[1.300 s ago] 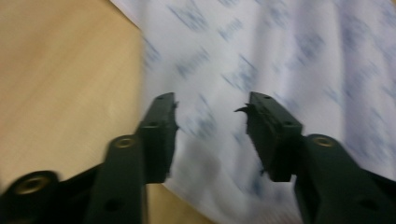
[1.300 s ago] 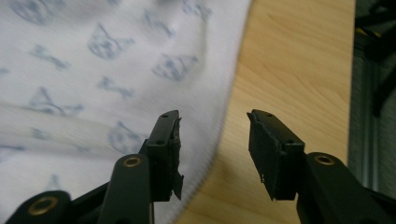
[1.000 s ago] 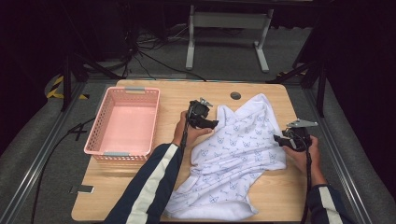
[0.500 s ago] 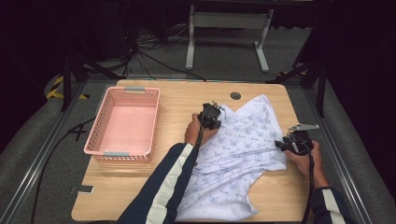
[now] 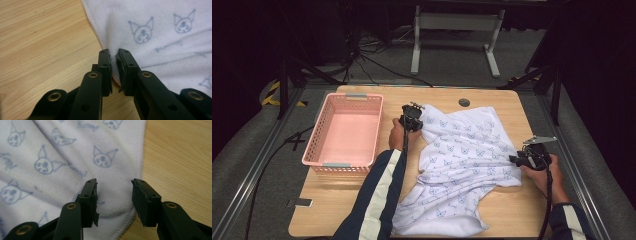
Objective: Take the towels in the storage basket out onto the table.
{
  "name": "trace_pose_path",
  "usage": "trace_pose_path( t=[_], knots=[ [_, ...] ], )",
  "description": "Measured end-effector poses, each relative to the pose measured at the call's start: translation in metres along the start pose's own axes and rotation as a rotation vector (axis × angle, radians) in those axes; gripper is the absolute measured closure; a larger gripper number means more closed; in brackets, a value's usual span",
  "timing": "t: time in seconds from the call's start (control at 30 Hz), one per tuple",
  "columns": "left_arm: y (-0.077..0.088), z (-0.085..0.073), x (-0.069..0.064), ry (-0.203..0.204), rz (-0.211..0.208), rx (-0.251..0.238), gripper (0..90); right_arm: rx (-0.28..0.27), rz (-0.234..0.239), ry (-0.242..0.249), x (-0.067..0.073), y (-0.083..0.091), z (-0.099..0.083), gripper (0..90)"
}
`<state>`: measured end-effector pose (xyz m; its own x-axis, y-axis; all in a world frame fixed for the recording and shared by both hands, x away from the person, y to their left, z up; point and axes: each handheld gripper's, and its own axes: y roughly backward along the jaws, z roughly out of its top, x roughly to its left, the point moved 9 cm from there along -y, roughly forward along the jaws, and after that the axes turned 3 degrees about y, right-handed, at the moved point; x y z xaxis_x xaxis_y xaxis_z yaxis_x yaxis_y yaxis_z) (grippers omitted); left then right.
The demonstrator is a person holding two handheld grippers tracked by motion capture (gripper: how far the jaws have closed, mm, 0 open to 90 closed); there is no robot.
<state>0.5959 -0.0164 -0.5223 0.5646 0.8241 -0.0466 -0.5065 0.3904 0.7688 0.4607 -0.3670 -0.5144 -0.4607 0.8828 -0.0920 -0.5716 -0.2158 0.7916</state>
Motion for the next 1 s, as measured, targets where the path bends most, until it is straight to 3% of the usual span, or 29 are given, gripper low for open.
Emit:
trace_pose_path(
  t=[0.03, 0.1, 0.13, 0.17, 0.2, 0.23, 0.27, 0.33, 0.43, 0.47, 0.5, 0.53, 0.6, 0.63, 0.83, 0.93, 1.0],
  knots=[
    [0.001, 0.000, 0.000, -0.021, 0.029, -0.005, 74.4, 0.016, 0.011, 0.027, 0.003, 0.001, 0.001, 55.4],
    [0.002, 0.002, -0.001, -0.014, 0.032, -0.016, 61.3, -0.004, 0.008, 0.036, 0.003, 0.002, 0.009, 53.6],
    [0.004, 0.004, -0.004, -0.003, 0.000, -0.038, 61.3, -0.004, 0.008, 0.036, 0.003, 0.002, 0.009, 53.6],
    [0.007, 0.006, -0.008, 0.004, -0.028, -0.055, 58.8, -0.041, 0.009, 0.024, 0.000, 0.004, 0.017, 53.7],
    [0.010, 0.008, -0.011, -0.016, -0.022, -0.057, 54.4, -0.102, -0.018, 0.013, -0.008, 0.004, 0.033, 54.7],
    [0.011, 0.008, -0.014, -0.038, -0.029, -0.054, 54.4, -0.102, -0.018, 0.013, -0.008, 0.004, 0.033, 54.7],
    [0.011, 0.007, -0.019, -0.060, -0.048, -0.043, 52.3, -0.148, -0.032, 0.015, -0.016, 0.000, 0.049, 53.8],
    [0.010, 0.004, -0.019, -0.072, -0.028, -0.022, 50.2, -0.162, -0.042, 0.003, -0.019, -0.003, 0.056, 53.7],
    [0.006, -0.003, -0.015, -0.055, -0.022, -0.002, 49.8, -0.163, -0.064, -0.006, -0.028, -0.017, 0.075, 52.5],
    [0.005, -0.006, -0.016, -0.041, -0.037, 0.001, 49.3, -0.162, -0.083, 0.003, -0.031, -0.022, 0.082, 52.5],
    [0.003, -0.009, -0.016, -0.052, -0.049, 0.006, 51.8, -0.150, -0.080, 0.004, -0.034, -0.032, 0.092, 52.5],
    [0.003, -0.010, -0.017, -0.033, -0.061, -0.009, 51.8, -0.150, -0.080, 0.004, -0.034, -0.032, 0.092, 52.5],
    [0.004, -0.011, -0.018, -0.020, -0.062, -0.013, 53.3, -0.138, -0.096, 0.013, -0.038, -0.043, 0.102, 52.5],
    [0.005, -0.013, -0.020, -0.038, -0.061, -0.004, 56.4, -0.131, -0.100, 0.015, -0.042, -0.053, 0.110, 52.0],
    [0.008, -0.016, -0.022, -0.038, -0.063, -0.007, 58.4, -0.090, -0.108, -0.010, -0.049, -0.077, 0.123, 49.4],
    [0.010, -0.018, -0.021, -0.040, -0.060, 0.006, 60.5, -0.086, -0.110, -0.049, -0.052, -0.089, 0.127, 49.7],
    [0.012, -0.020, -0.019, -0.033, -0.051, 0.011, 61.7, -0.054, -0.114, -0.056, -0.053, -0.096, 0.124, 49.0]
  ],
)
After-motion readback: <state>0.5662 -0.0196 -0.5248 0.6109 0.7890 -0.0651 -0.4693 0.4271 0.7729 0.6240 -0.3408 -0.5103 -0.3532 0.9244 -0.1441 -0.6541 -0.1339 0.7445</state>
